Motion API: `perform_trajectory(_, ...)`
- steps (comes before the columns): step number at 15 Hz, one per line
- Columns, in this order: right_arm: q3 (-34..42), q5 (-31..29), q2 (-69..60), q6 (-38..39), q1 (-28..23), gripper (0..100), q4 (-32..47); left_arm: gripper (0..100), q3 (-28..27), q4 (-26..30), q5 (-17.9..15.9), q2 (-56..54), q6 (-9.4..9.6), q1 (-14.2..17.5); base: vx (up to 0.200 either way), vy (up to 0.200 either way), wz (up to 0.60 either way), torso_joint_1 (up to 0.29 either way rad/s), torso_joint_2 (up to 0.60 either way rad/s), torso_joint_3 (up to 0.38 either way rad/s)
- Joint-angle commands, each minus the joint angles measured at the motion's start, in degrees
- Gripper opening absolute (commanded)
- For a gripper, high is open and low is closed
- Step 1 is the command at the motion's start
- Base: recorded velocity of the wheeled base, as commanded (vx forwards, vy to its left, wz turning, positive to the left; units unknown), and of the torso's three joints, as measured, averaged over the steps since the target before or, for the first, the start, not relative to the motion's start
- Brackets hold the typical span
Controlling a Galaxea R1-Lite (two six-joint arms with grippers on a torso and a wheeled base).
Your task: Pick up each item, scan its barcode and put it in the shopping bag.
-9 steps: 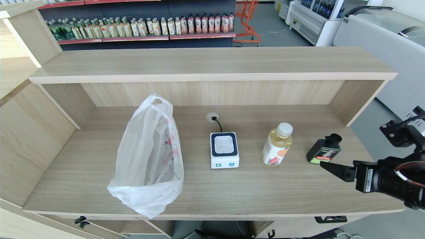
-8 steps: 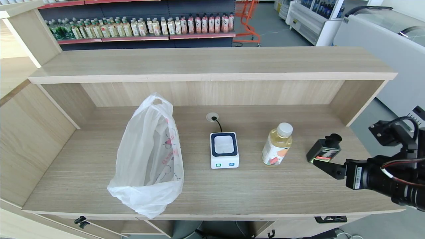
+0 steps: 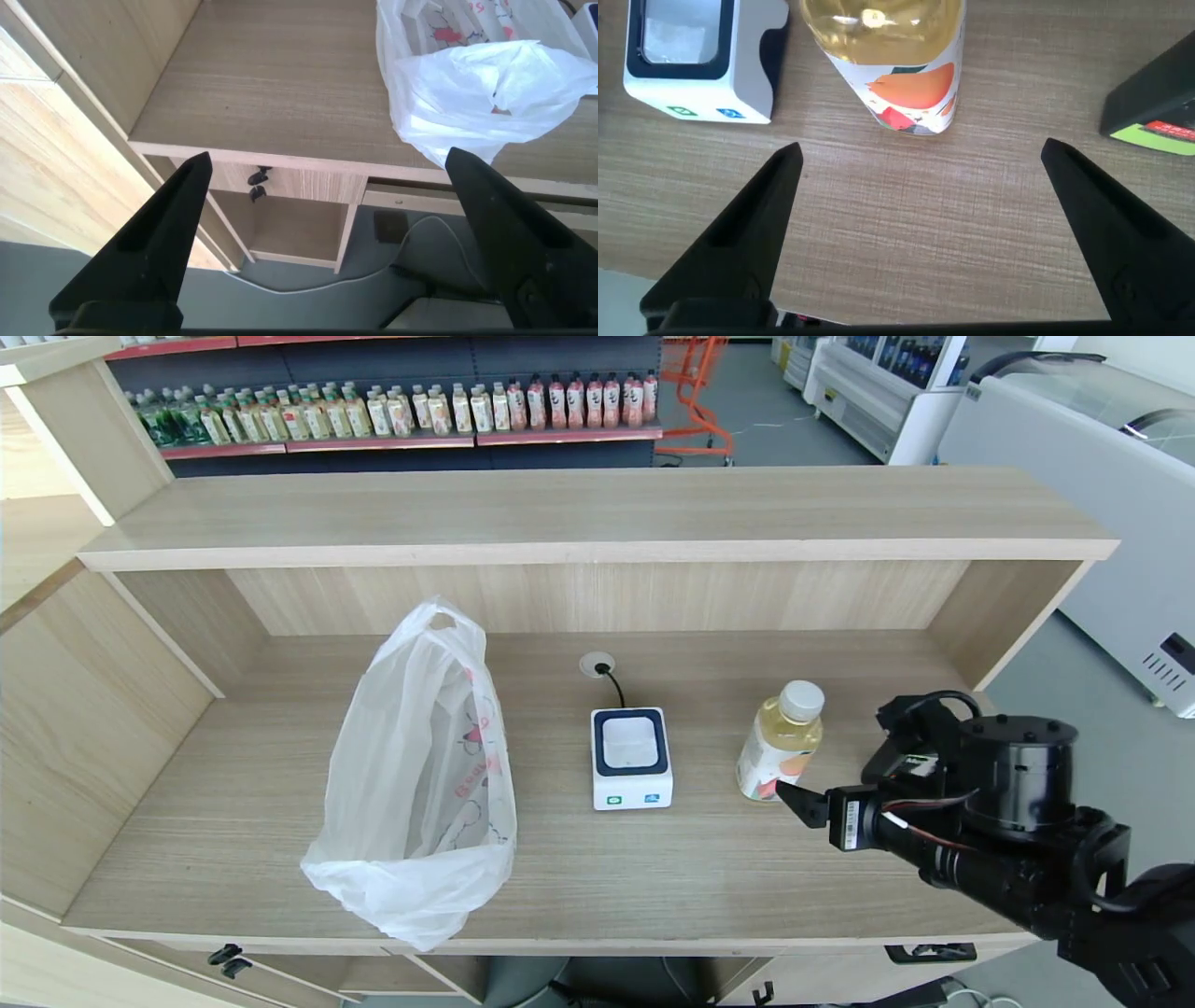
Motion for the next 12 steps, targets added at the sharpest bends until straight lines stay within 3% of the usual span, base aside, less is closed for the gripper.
perform_trajectory(1,-1.2,-1.1,5.6,-0.2,0.8,100,-2.8,100,0.0,0.0,0.0,0.0,-0.01,0.0,0.000,0.000,0.00,0.000,0.00,0.000)
perform_trajectory(8,-9.3,-2.3,11.1,-3.5,2.6,100,-5.1,100,0.0,0.0,0.0,0.0,-0.01,0.0,0.000,0.000,0.00,0.000,0.00,0.000)
perform_trajectory(12,-10.2,-2.4,14.9,-5.8,2.7,100,-10.5,100,0.0,0.0,0.0,0.0,-0.01,0.0,0.000,0.000,0.00,0.000,0.00,0.000)
